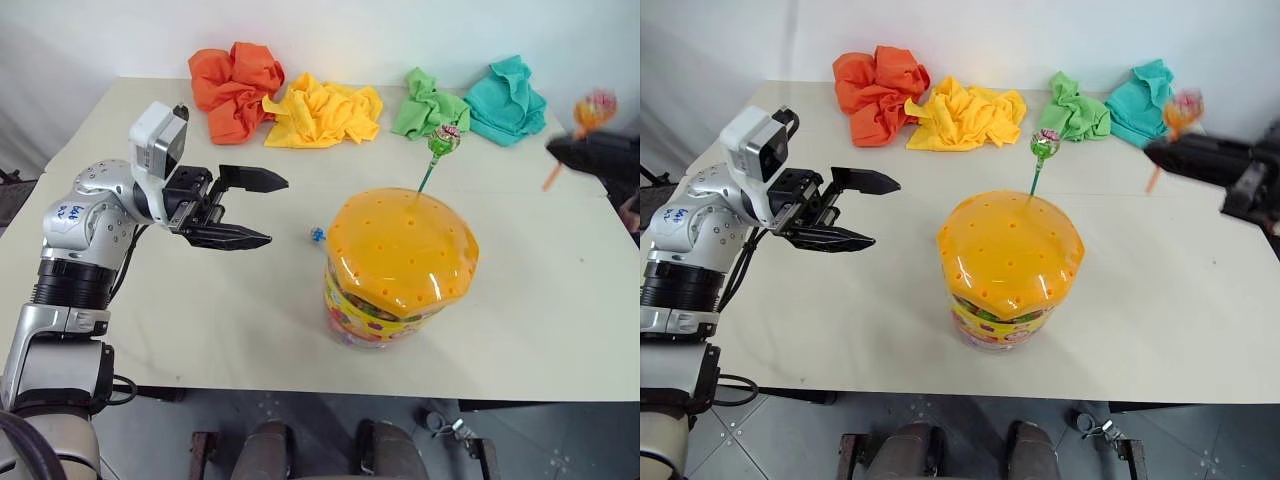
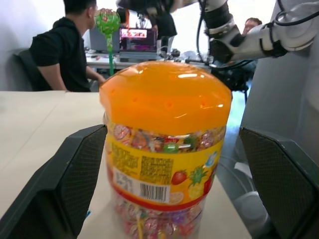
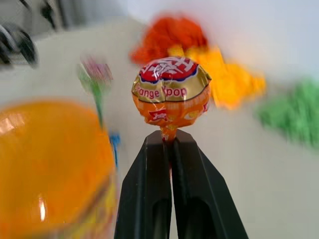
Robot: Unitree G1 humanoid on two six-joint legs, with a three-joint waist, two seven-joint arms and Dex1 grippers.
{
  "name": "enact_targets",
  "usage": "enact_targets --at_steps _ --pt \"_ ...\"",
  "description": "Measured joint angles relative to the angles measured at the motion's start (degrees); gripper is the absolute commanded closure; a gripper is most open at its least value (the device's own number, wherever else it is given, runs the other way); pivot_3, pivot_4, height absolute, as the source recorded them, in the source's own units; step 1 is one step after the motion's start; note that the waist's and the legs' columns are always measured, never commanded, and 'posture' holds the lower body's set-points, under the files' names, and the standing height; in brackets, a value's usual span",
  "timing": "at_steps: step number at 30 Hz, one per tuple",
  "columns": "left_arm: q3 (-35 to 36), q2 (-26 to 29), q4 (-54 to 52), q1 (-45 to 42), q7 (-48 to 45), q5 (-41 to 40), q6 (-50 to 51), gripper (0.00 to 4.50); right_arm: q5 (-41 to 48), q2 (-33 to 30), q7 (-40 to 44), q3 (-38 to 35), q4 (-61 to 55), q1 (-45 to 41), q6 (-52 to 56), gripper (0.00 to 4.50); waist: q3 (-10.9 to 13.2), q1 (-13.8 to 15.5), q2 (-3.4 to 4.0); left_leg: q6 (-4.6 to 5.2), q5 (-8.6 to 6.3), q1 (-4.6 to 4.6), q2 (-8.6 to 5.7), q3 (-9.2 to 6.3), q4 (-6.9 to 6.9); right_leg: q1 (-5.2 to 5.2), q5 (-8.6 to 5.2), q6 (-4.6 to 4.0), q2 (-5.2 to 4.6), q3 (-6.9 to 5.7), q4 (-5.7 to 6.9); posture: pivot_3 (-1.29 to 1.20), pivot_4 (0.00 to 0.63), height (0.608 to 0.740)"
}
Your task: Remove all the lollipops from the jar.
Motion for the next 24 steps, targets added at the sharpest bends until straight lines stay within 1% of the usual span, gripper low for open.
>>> enact_targets --at_steps 3,4,6,10,13,15,19,22,24 --pt "0.0 1.5 0.0 0.7 0.0 0.9 -1.0 0.0 -1.5 5.7 -0.1 -8.9 -4.4 11.1 2.8 4.49 0.0 0.1 0.0 0.0 0.0 0.01 -0.01 0.0 -0.02 0.02 0.0 0.0 0.0 0.01 -0.03 0.0 0.15 0.74" --pt "0.2 2.4 0.3 1.3 0.0 1.3 -1.2 0.0 -2.3 7.9 -0.1 -10.1 -5.6 14.9 3.2 4.49 0.0 0.0 0.0 0.0 0.0 0.03 0.0 -0.01 -0.01 0.04 0.0 0.0 0.01 0.01 -0.01 0.0 0.15 0.74" --pt "0.6 3.3 0.4 1.8 0.0 2.0 -1.5 0.0 -4.2 11.3 -0.1 -10.9 -7.4 22.0 3.9 4.49 0.0 0.0 0.02 0.0 0.0 0.03 -0.02 0.02 -0.01 0.01 0.0 0.0 0.0 0.04 -0.01 0.0 0.15 0.74" --pt "3.0 3.3 1.7 1.8 0.0 3.3 -2.2 0.0 -5.3 16.9 -1.3 -10.7 -10.6 26.9 2.2 4.49 0.0 0.0 0.04 0.0 0.0 0.09 -0.02 0.01 0.0 0.03 0.0 0.0 0.0 0.07 0.05 0.0 0.15 0.74" --pt "5.2 3.5 2.9 1.7 0.0 4.0 -2.0 0.0 -6.9 20.3 -2.4 -7.5 -11.6 30.0 0.2 4.49 0.0 -0.1 0.03 0.0 0.0 0.08 -0.01 0.0 0.0 0.03 0.0 0.0 0.01 0.06 0.04 0.0 0.15 0.74" --pt "6.6 4.1 2.4 1.5 0.0 3.9 -0.8 0.0 -9.5 21.8 -3.1 -3.2 -11.5 31.6 -1.2 4.49 0.0 -0.1 0.03 0.0 0.0 0.09 -0.02 0.01 0.0 0.03 0.0 0.0 0.0 0.07 0.04 0.0 0.15 0.74" --pt "8.8 5.5 -0.6 1.6 0.0 3.9 1.6 0.0 -14.9 24.2 -4.0 4.9 -9.1 32.0 -4.5 4.49 0.0 -0.1 0.04 -0.01 0.0 0.1 -0.02 0.02 0.0 0.02 0.0 0.0 0.0 0.08 0.06 0.0 0.15 0.74" --pt "9.3 5.5 -2.3 2.4 0.0 3.8 2.6 0.0 -18.0 24.3 -4.0 8.8 -6.6 31.1 -6.5 3.77 0.0 0.0 0.04 0.0 0.0 0.1 -0.02 0.02 0.0 0.02 0.0 0.0 0.0 0.08 0.07 0.0 0.15 0.74" --pt "10.0 5.5 -2.6 3.1 0.0 3.8 3.4 0.0 -19.4 24.3 -3.9 10.1 -4.9 30.6 -7.5 3.1 0.0 0.0 0.04 0.0 0.0 0.1 -0.02 0.02 0.0 0.02 0.0 0.0 0.0 0.08 0.07 0.0 0.15 0.74"
